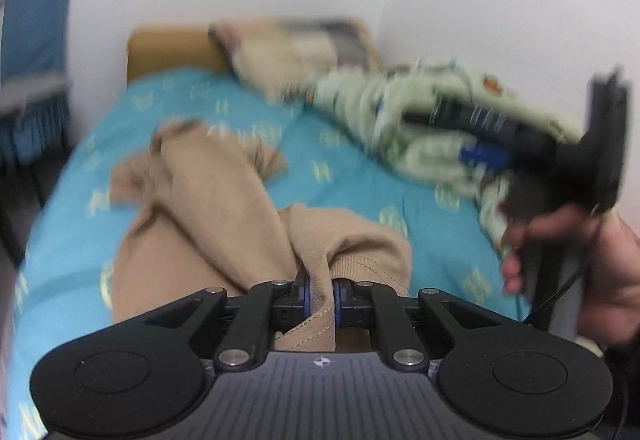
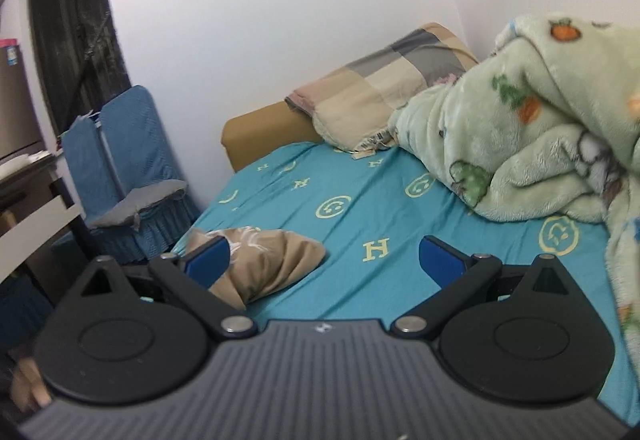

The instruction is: Fold clothes

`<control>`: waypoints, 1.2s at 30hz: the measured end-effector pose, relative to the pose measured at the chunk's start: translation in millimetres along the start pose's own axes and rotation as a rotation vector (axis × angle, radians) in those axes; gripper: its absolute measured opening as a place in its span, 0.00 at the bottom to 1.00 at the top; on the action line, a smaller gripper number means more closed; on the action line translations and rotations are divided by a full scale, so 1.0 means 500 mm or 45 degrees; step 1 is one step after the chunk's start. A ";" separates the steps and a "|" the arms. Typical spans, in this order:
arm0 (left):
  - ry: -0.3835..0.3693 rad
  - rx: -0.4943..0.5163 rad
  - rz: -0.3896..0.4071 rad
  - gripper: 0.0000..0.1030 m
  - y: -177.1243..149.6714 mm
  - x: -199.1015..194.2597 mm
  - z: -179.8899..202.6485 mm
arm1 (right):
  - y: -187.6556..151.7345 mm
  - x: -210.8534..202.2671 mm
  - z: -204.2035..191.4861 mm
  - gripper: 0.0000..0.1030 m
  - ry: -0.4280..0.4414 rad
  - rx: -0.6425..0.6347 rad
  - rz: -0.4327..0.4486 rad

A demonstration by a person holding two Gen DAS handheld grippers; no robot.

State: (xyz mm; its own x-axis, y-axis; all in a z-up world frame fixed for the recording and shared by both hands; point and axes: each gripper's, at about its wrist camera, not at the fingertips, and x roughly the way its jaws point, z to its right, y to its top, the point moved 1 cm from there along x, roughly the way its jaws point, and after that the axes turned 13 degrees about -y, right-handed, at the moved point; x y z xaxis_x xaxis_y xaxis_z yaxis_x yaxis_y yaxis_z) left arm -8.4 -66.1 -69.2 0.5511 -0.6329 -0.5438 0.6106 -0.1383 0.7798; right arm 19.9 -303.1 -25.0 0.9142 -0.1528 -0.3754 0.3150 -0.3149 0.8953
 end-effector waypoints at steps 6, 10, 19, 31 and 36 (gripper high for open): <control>-0.042 -0.188 0.010 0.30 -0.006 -0.064 -0.046 | -0.040 -0.014 -0.034 0.76 0.136 0.008 -0.270; -0.060 -0.325 0.155 0.53 0.014 -0.138 -0.087 | -0.086 0.015 -0.060 0.70 0.181 0.039 -0.456; 0.256 -0.384 0.310 0.67 0.077 -0.166 -0.204 | -0.085 0.123 -0.201 0.64 0.234 -0.277 -0.374; 0.323 -0.499 0.287 0.74 0.022 -0.047 -0.396 | -0.080 0.535 -0.478 0.52 0.122 -0.450 -0.361; 0.270 -0.564 0.321 0.74 0.007 -0.034 -0.434 | -0.059 0.502 -0.431 0.13 0.117 -0.426 -0.281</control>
State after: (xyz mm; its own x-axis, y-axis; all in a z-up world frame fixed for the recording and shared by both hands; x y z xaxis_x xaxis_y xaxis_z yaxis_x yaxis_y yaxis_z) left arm 108.0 109.4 -124.5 0.7857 -0.4314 -0.4435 0.6007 0.3603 0.7137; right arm 295.0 -130.2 -94.1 0.8293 -0.0266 -0.5581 0.5582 -0.0061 0.8297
